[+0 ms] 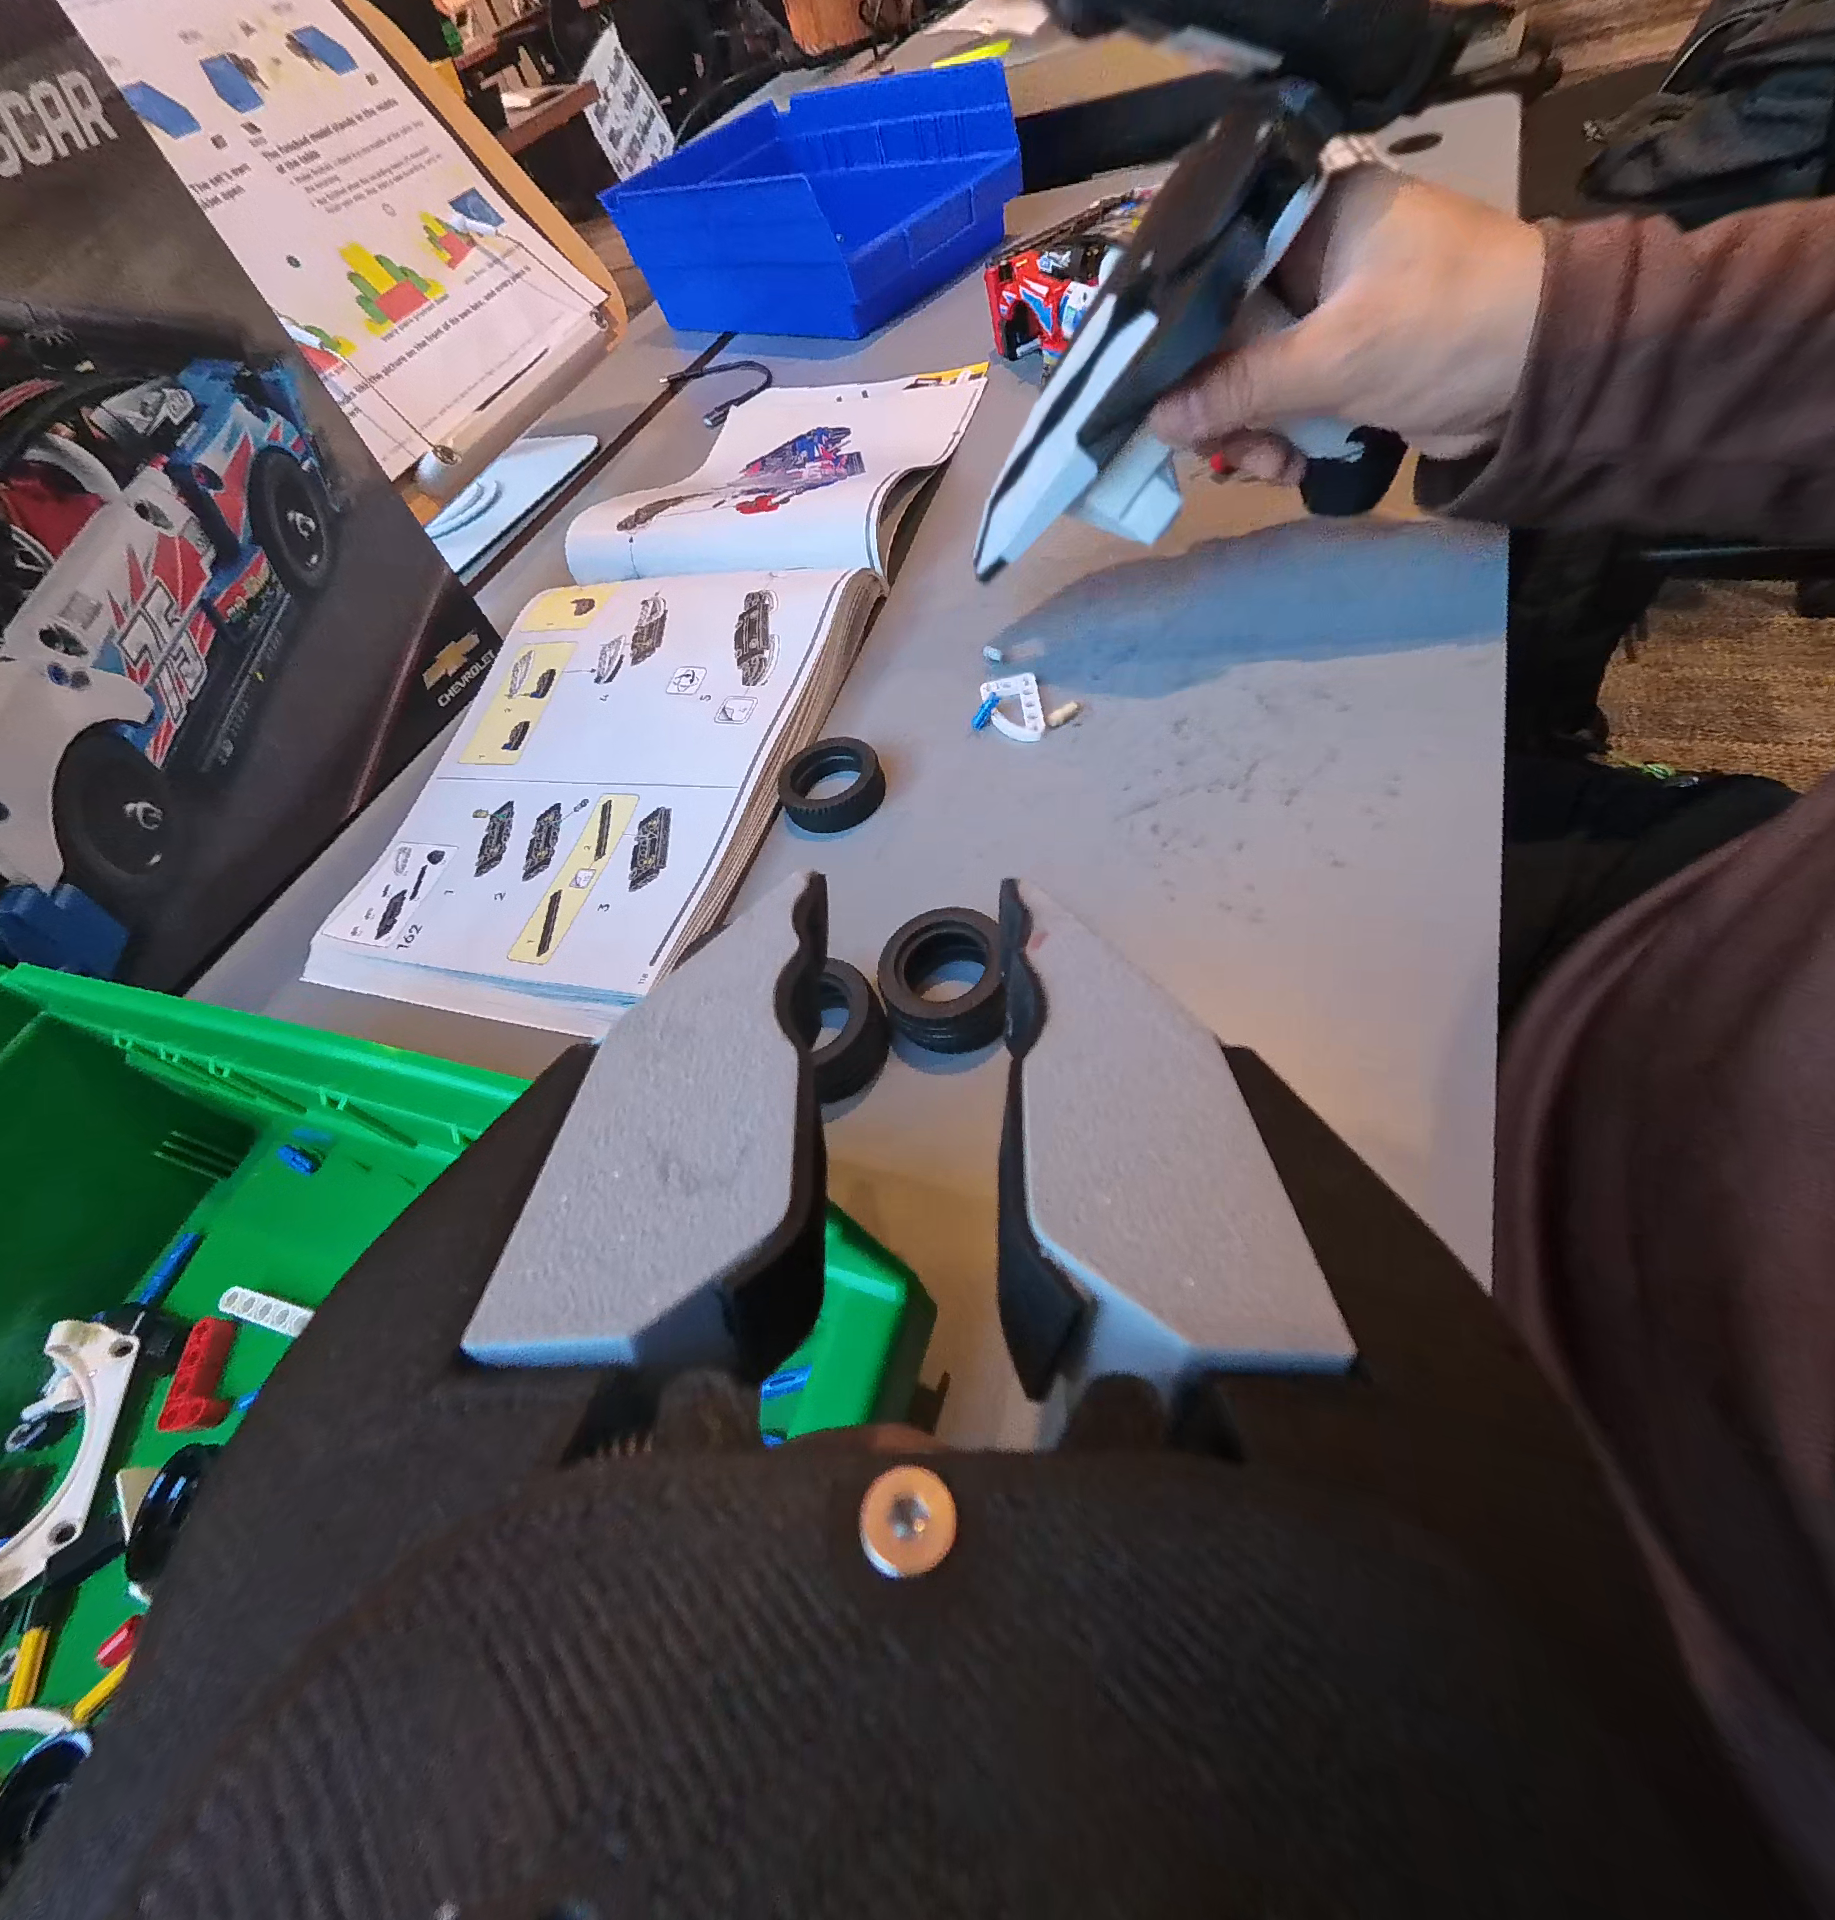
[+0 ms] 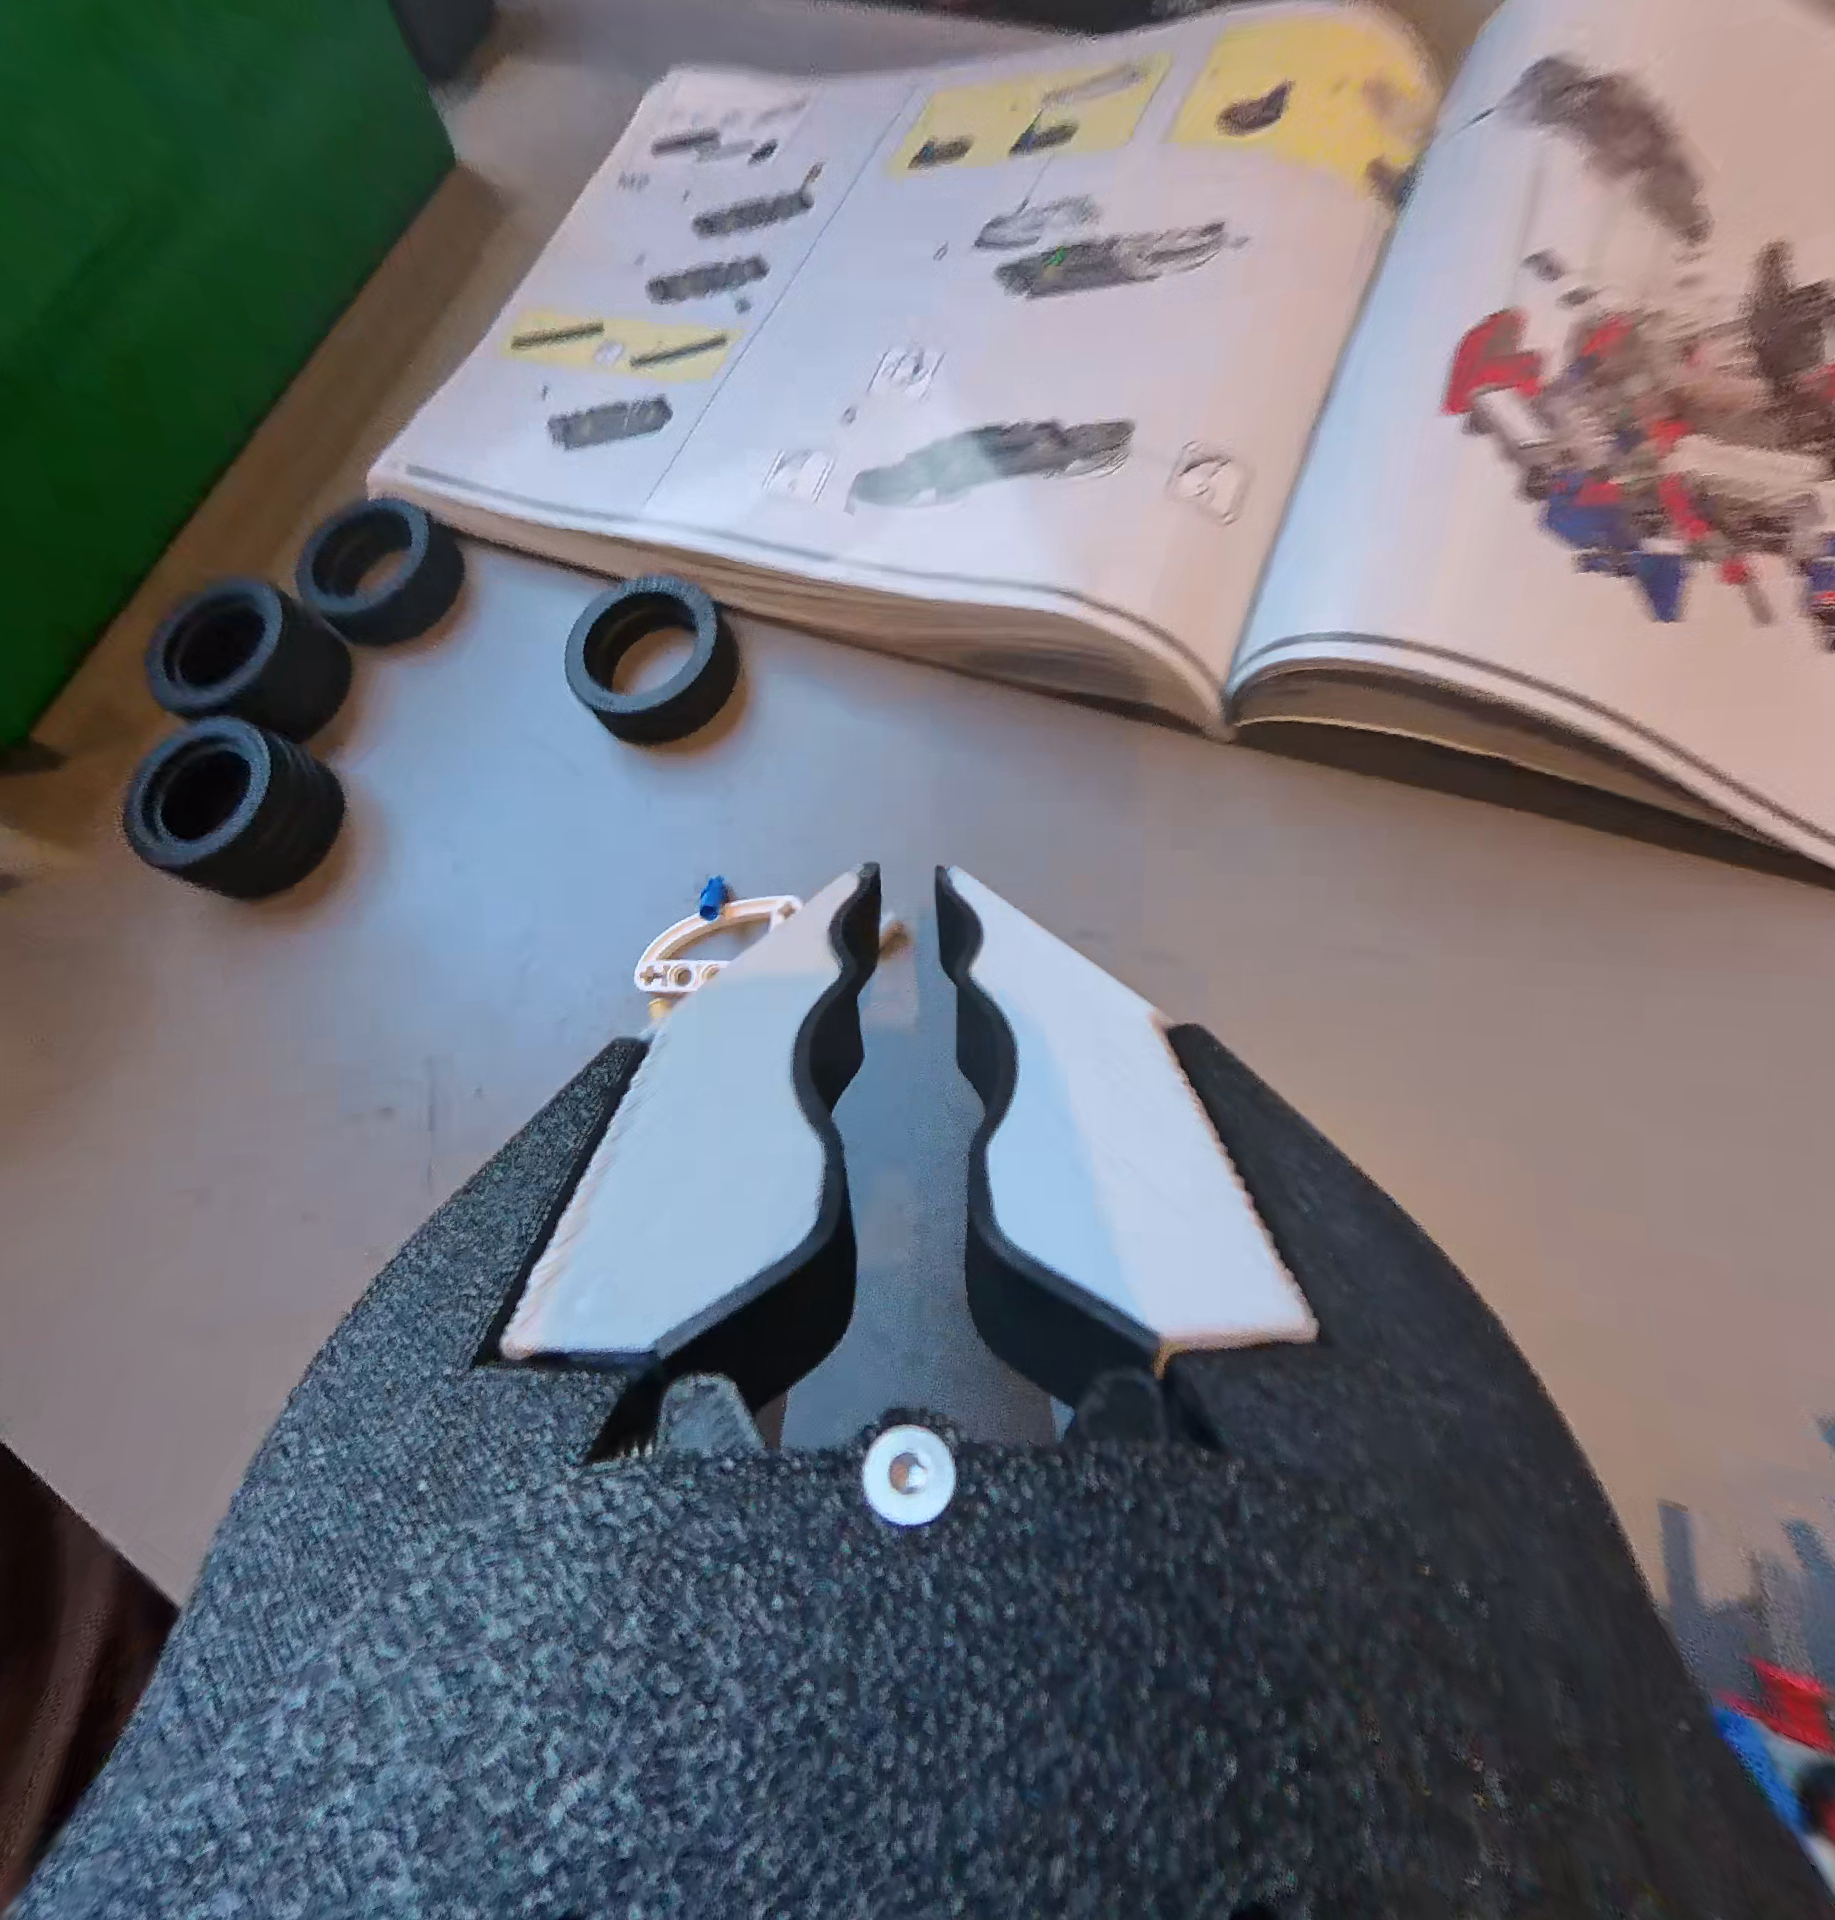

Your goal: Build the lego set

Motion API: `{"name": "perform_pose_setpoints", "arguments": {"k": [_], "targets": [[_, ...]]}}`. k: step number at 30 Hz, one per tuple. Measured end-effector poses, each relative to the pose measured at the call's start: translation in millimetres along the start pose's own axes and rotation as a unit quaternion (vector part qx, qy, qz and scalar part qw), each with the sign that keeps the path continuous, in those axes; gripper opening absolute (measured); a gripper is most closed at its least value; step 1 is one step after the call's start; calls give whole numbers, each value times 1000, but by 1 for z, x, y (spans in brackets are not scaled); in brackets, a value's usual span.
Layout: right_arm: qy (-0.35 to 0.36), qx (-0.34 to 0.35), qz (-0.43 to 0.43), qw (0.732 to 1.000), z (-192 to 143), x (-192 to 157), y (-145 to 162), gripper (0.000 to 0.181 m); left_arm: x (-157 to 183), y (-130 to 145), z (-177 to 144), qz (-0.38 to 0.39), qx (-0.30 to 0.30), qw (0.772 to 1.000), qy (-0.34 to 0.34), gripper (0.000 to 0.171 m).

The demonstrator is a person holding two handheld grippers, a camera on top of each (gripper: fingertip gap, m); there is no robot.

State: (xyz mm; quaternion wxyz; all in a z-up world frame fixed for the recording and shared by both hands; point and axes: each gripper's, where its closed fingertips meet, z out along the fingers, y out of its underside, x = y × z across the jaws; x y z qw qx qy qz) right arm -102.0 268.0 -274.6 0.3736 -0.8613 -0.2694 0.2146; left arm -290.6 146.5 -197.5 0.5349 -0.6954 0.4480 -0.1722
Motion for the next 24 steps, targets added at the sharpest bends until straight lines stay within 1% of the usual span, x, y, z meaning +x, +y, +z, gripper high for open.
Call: {"name": "perform_pose_setpoints", "arguments": {"k": [4,5,6,8,11,13,14,16,20,24], "targets": [[24,27,44,998,-18,21,-14,12,-3,1,-4,-3,0,1000,-7,30],[27,25,49,998,-20,24,-14,13,-3,1,-6,-5,2,1000,-9,30],[31,15,51,998,-20,27,-11,16,-3,2,-7,-8,3,1000,-9,30],[29,-8,49,998,-13,26,-2,30,-3,3,-7,-16,3,1000,-6,30],[5,-47,41,998,2,12,14,31,-2,5,-6,-14,-3,1000,-5,30],[7,-67,29,997,8,9,23,30,-2,4,-7,-8,-3,1000,-10,30],[5,-77,24,997,11,7,28,25,-1,4,-7,-8,-2,1000,-10,30],[0,-86,18,996,14,4,33,10,0,5,-7,-12,-3,1000,-8,30],[-1,-81,16,997,13,1,34,10,-2,7,-8,-12,-5,1000,-9,30],[-14,-78,11,997,10,-10,38,10,-3,6,-8,-12,-2,1000,-9,30]]}}
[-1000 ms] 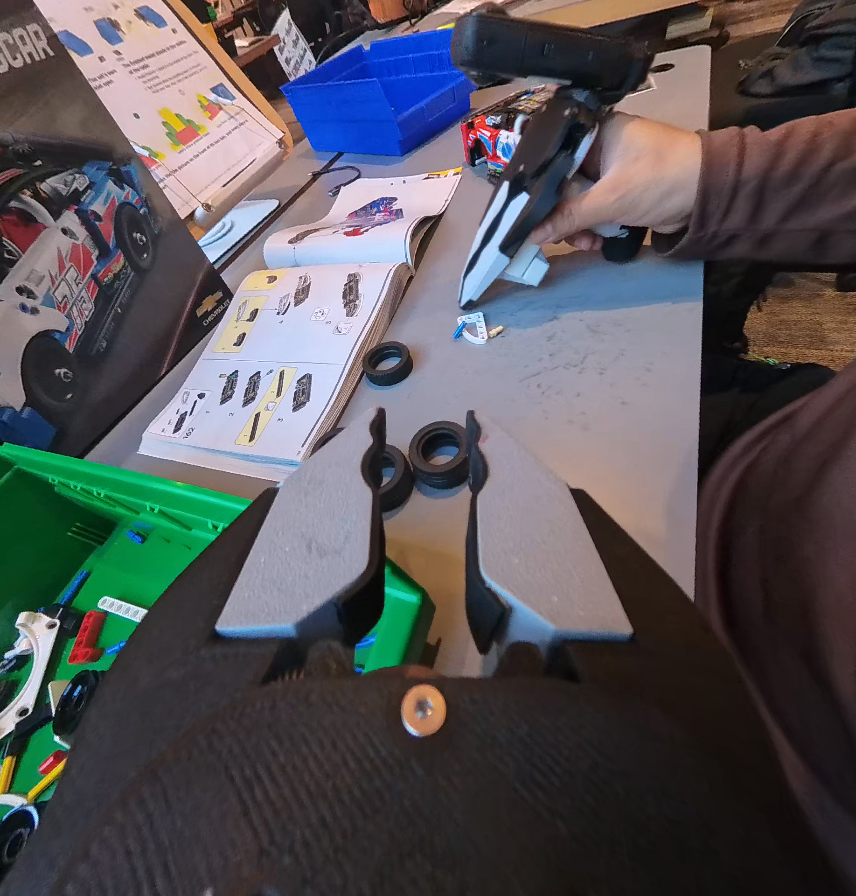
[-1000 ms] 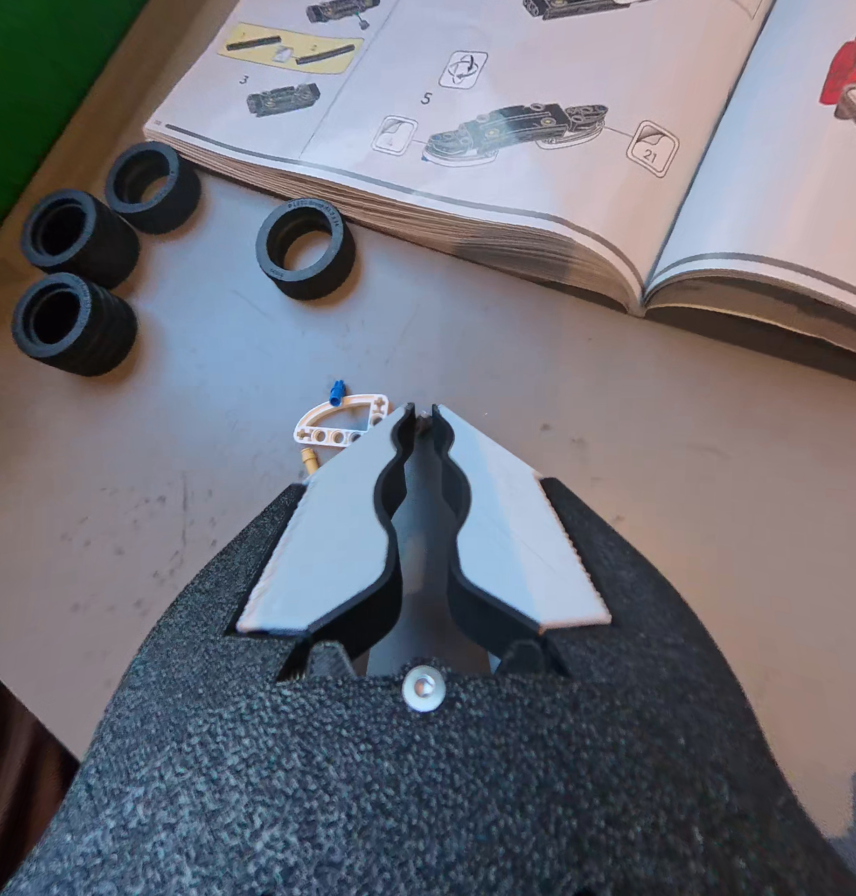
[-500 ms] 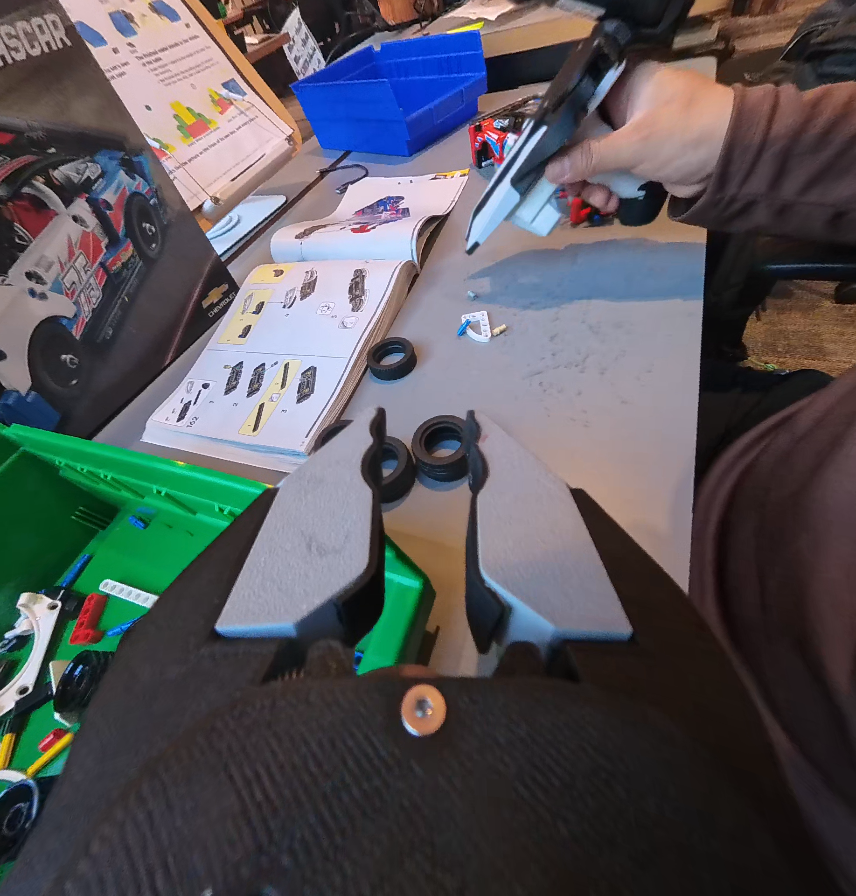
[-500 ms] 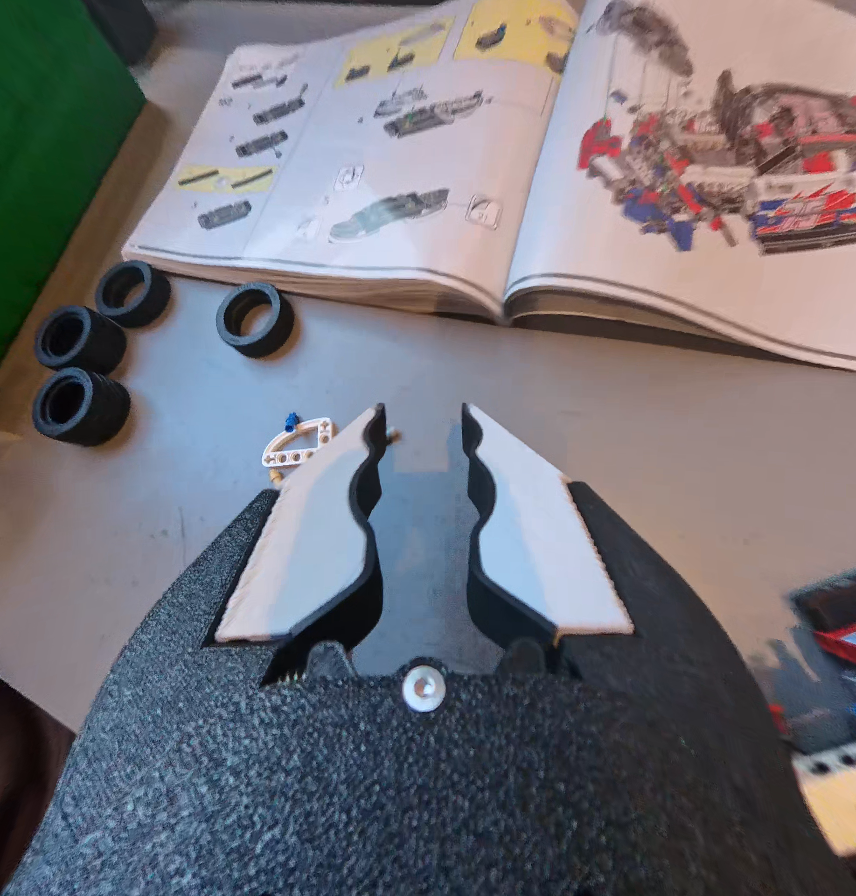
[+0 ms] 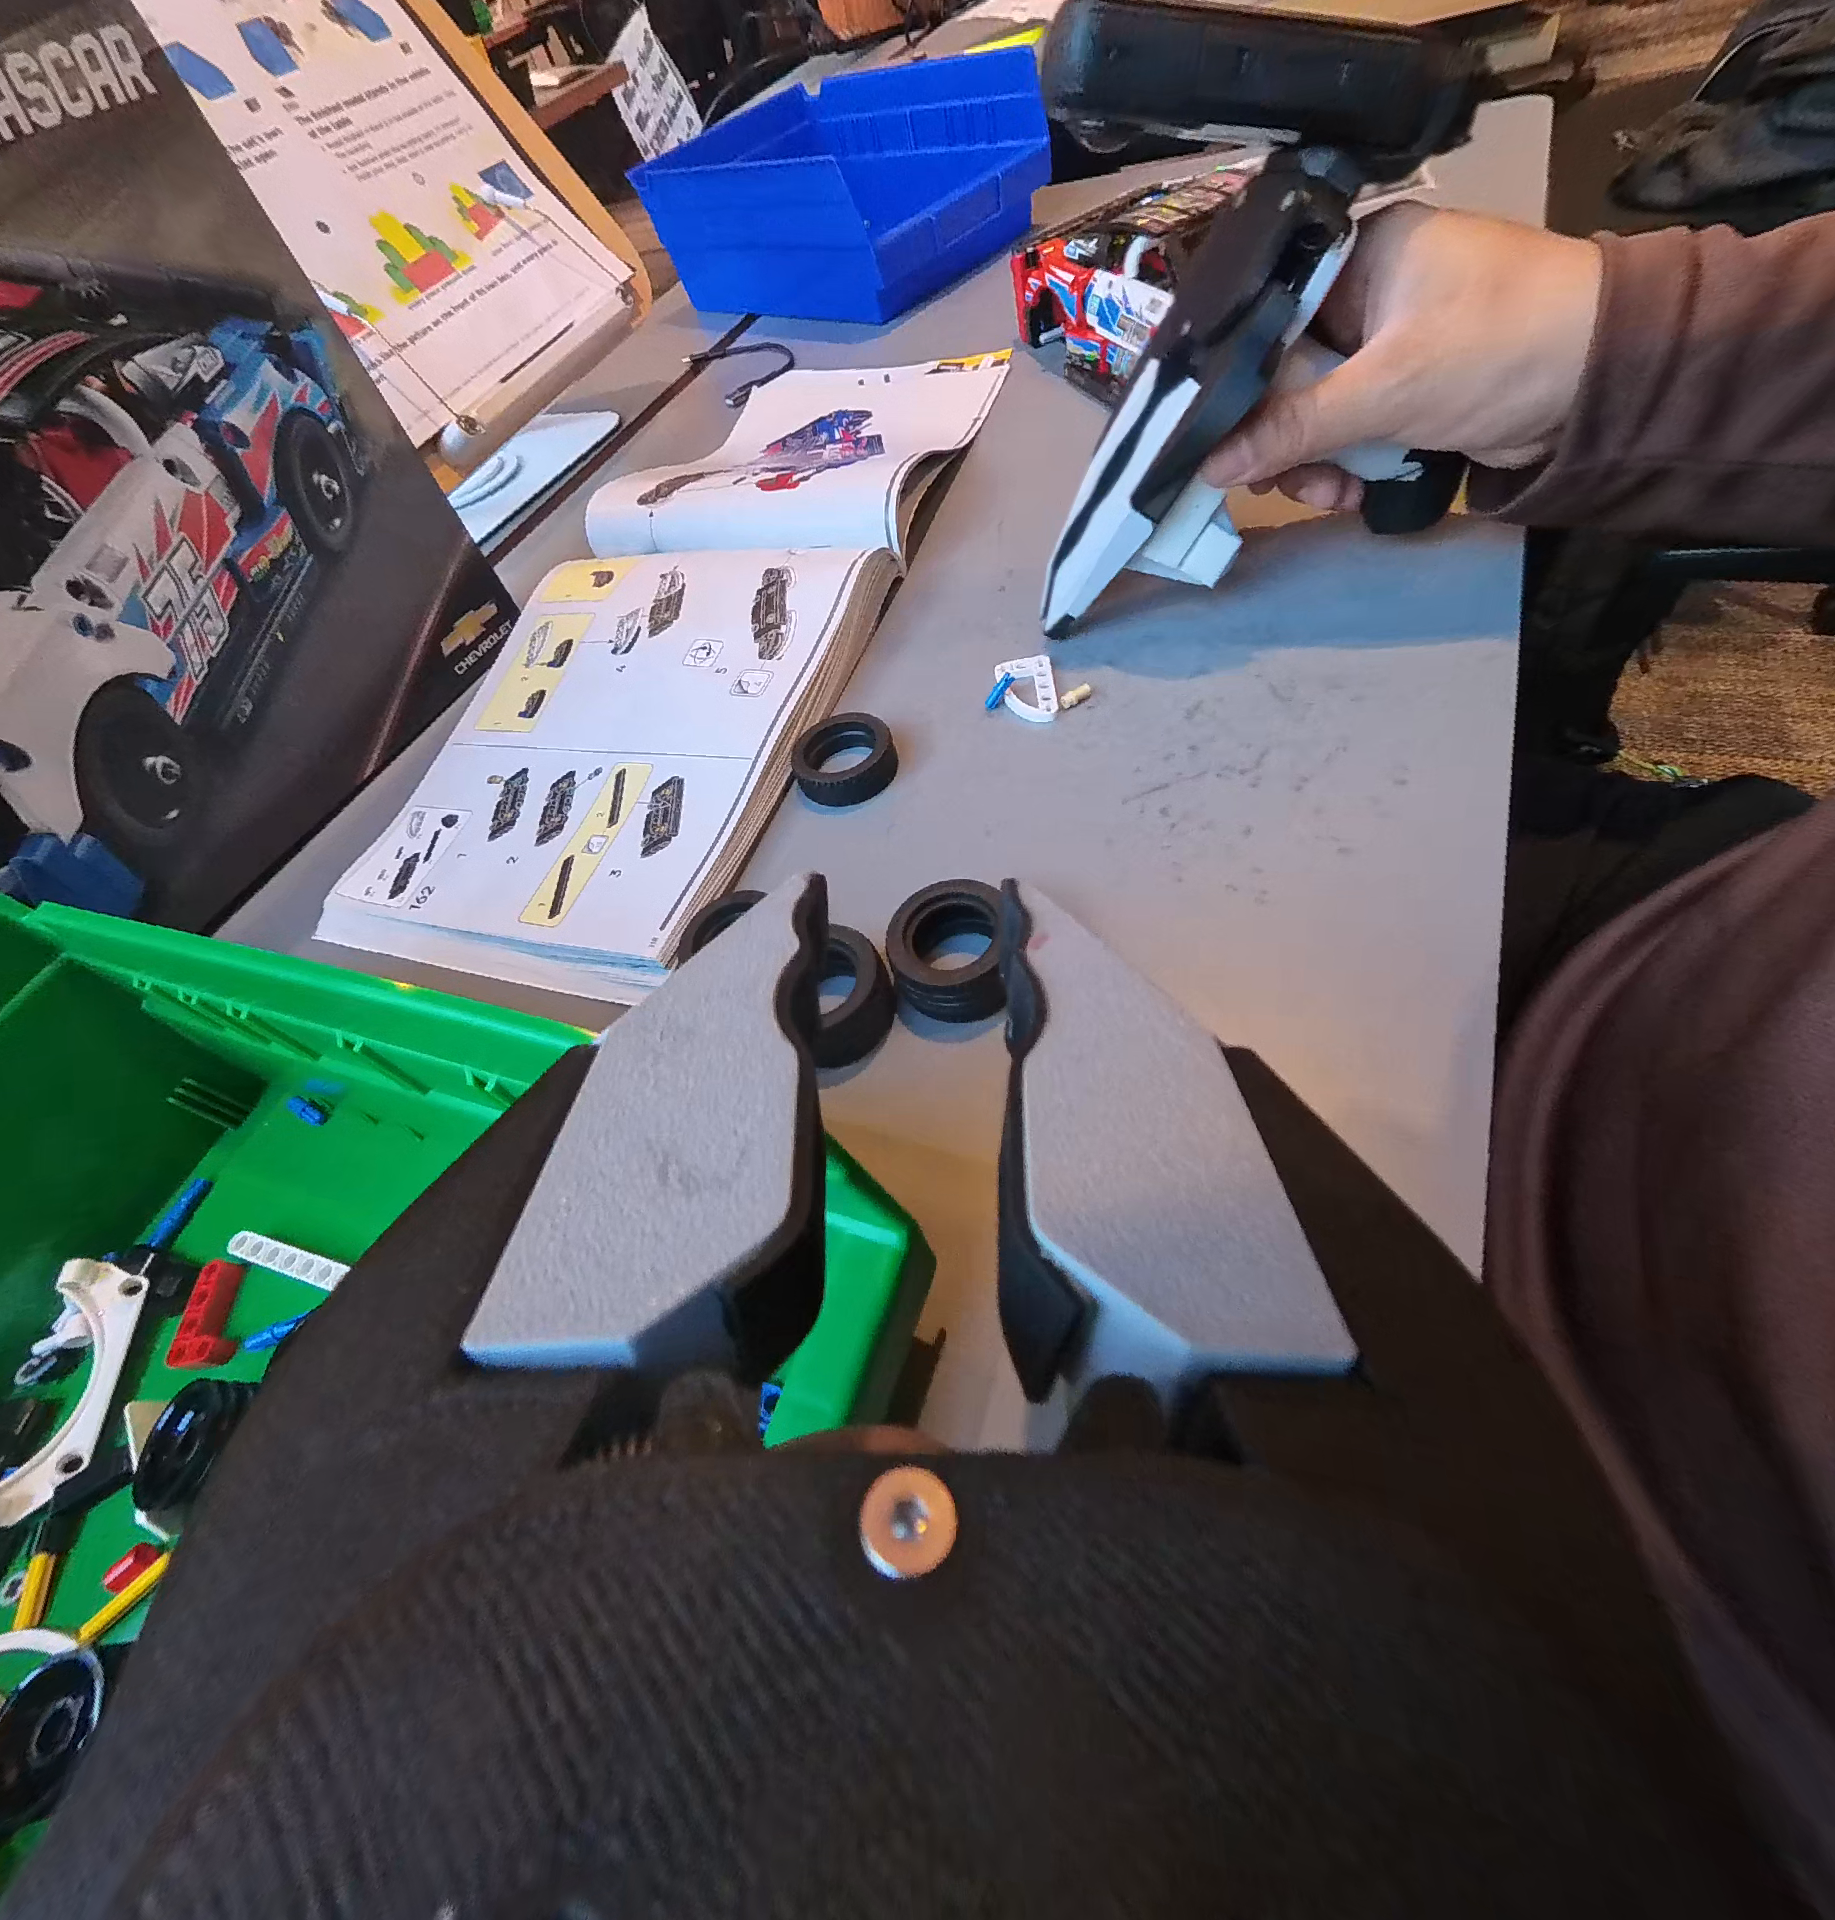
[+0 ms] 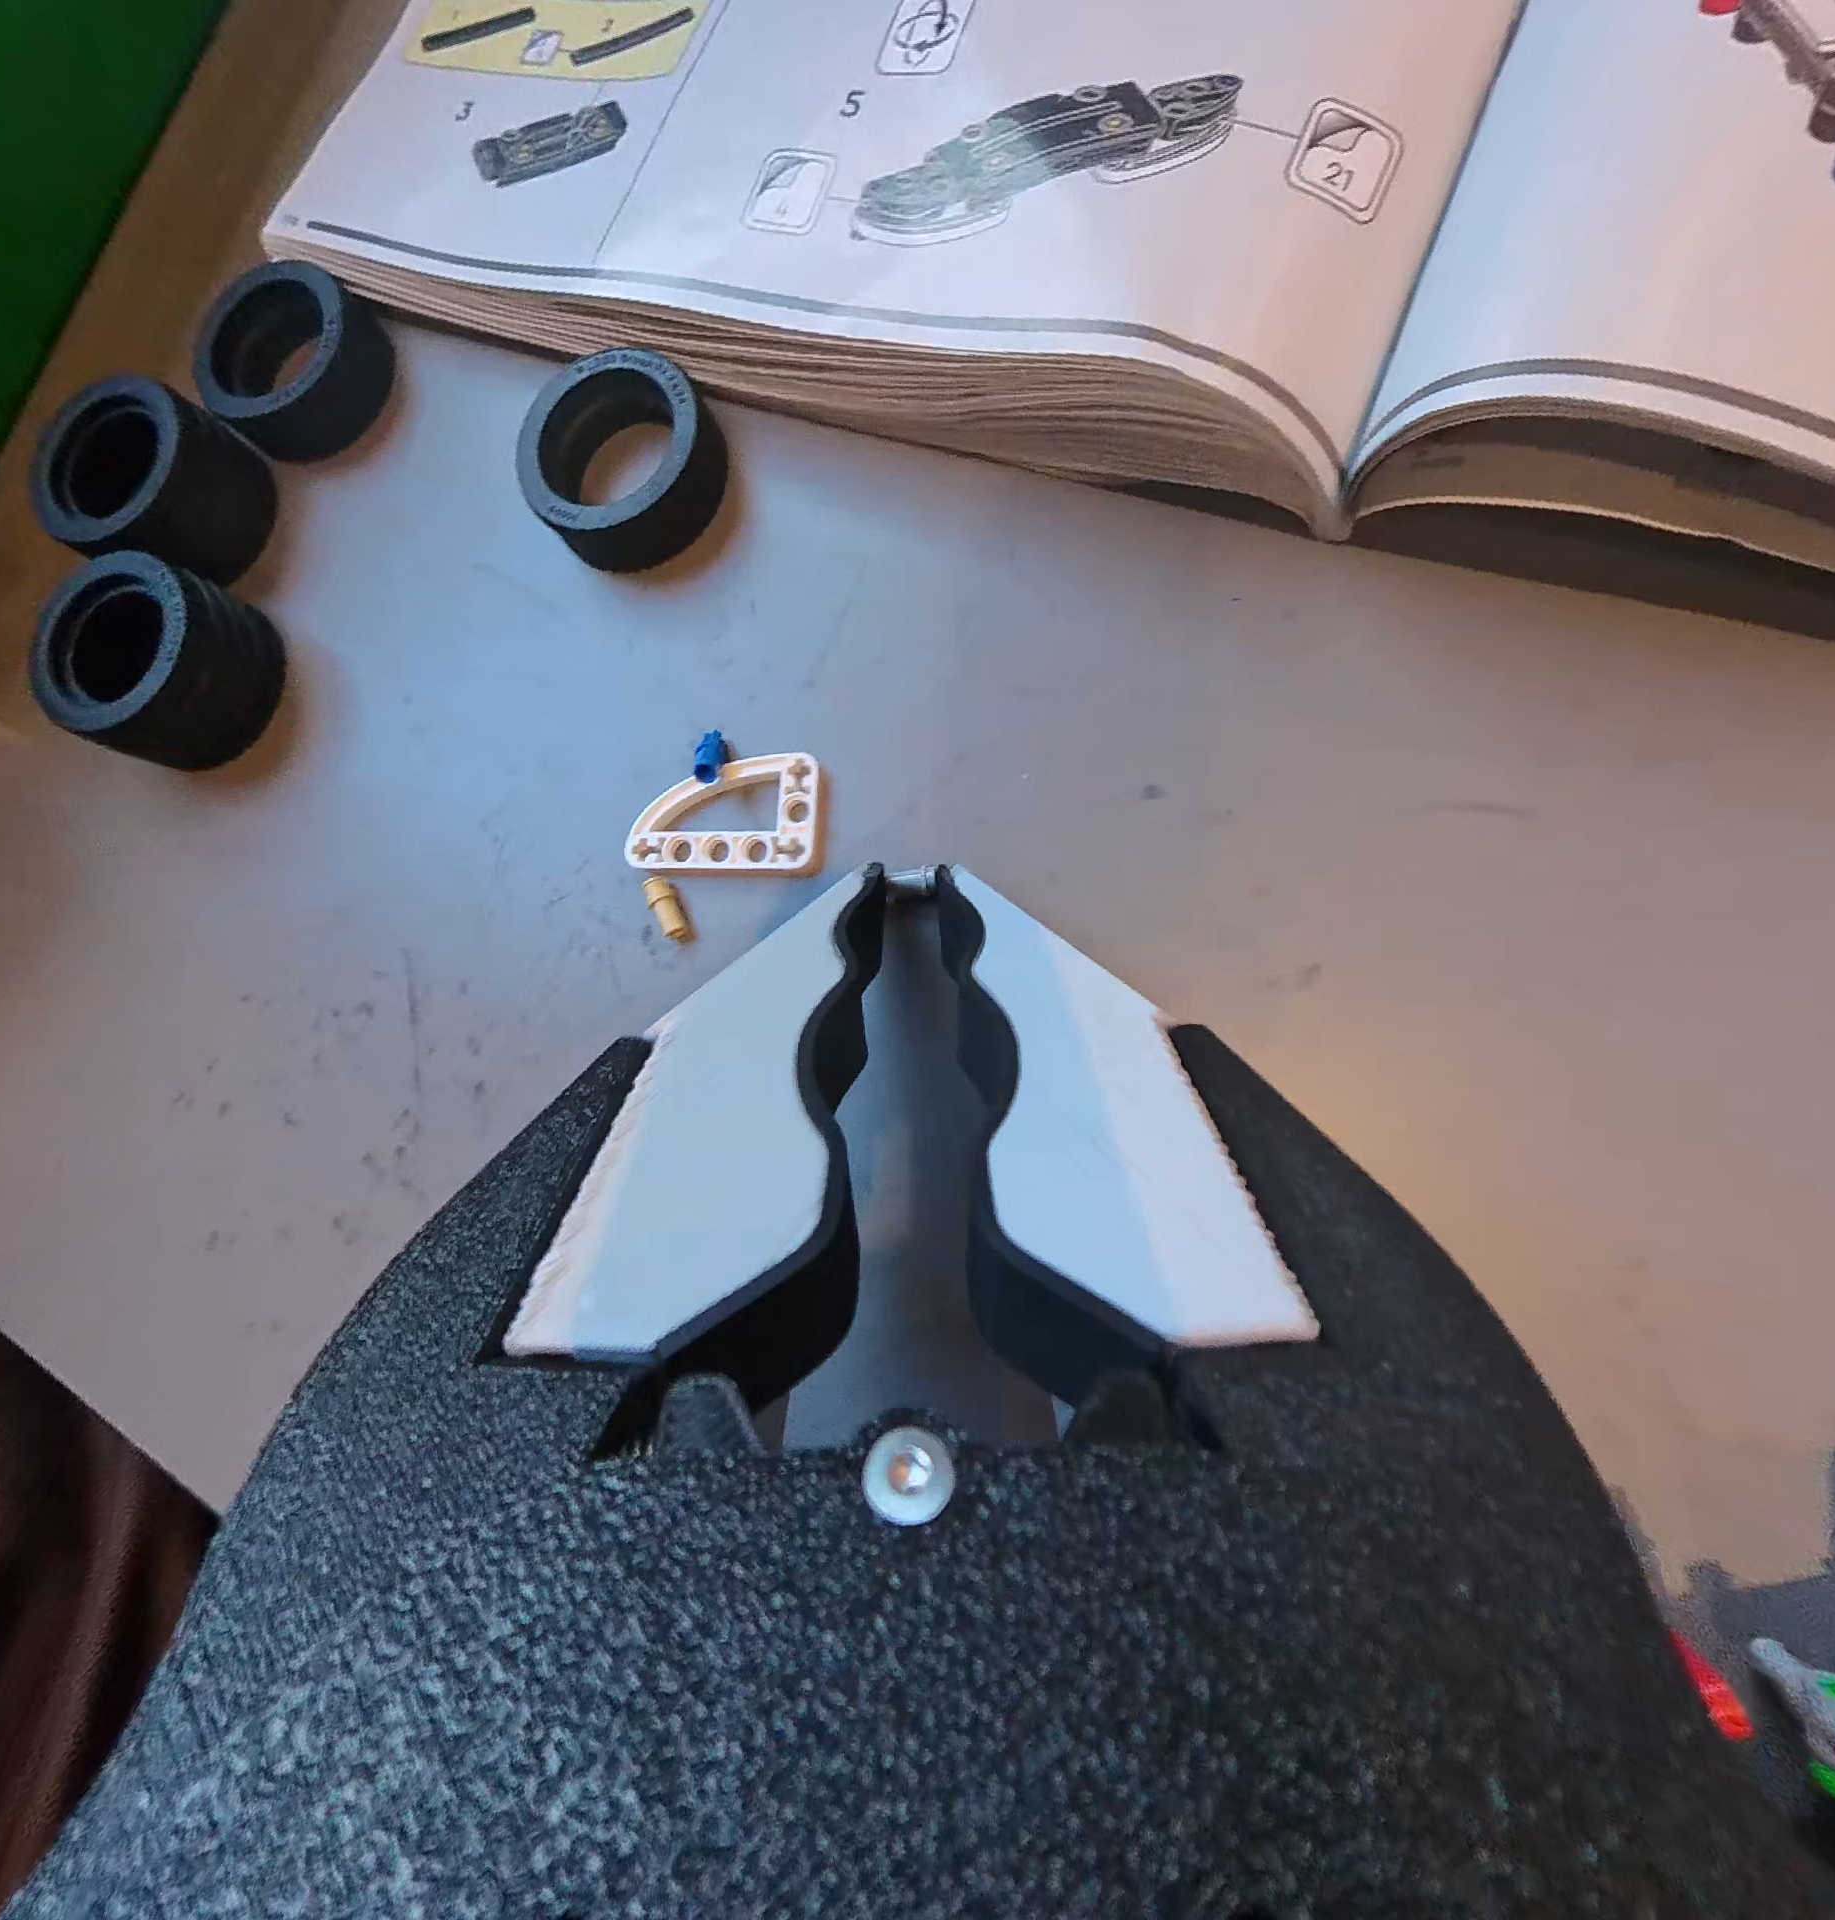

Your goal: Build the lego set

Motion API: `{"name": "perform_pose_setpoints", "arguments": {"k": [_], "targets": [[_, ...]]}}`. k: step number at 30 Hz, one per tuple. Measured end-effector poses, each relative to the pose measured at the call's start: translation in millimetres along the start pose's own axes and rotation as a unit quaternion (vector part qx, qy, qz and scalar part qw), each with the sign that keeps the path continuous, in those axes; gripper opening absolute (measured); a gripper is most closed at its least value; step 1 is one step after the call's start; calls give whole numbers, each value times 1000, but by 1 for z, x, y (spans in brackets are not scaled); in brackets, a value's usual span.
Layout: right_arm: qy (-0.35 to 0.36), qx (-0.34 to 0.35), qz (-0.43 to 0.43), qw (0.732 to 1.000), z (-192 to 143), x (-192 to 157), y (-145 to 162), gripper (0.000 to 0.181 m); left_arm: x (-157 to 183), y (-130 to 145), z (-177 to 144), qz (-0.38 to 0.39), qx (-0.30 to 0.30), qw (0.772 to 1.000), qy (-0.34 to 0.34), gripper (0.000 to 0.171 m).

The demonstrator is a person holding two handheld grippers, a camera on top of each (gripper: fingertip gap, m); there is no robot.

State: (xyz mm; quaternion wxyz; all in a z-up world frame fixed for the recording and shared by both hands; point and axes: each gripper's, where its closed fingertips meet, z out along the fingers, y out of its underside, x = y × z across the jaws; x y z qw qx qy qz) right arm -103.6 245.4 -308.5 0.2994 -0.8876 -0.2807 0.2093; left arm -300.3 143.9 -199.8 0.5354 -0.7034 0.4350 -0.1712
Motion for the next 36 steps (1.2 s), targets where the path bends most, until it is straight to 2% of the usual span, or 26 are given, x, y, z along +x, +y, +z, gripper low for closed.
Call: {"name": "perform_pose_setpoints", "arguments": {"k": [10,16,20,26,33,36], "targets": [[-31,14,-17,999,0,-18,2,11,0,0,3,-1,-1,1000,6,30],[-37,35,-40,998,-11,-22,0,18,1,1,1,0,-7,1000,2,30],[-27,26,-75,997,-23,-21,11,24,3,1,-1,2,-7,1000,0,30],[-20,14,-88,996,-29,-16,23,24,4,-1,0,3,-7,1000,0,30],[-10,15,-114,993,-17,-18,24,15,7,-1,2,7,-8,1000,3,30],[-6,41,-126,991,-21,-23,14,15,8,-3,1,10,-9,1000,1,30]]}}
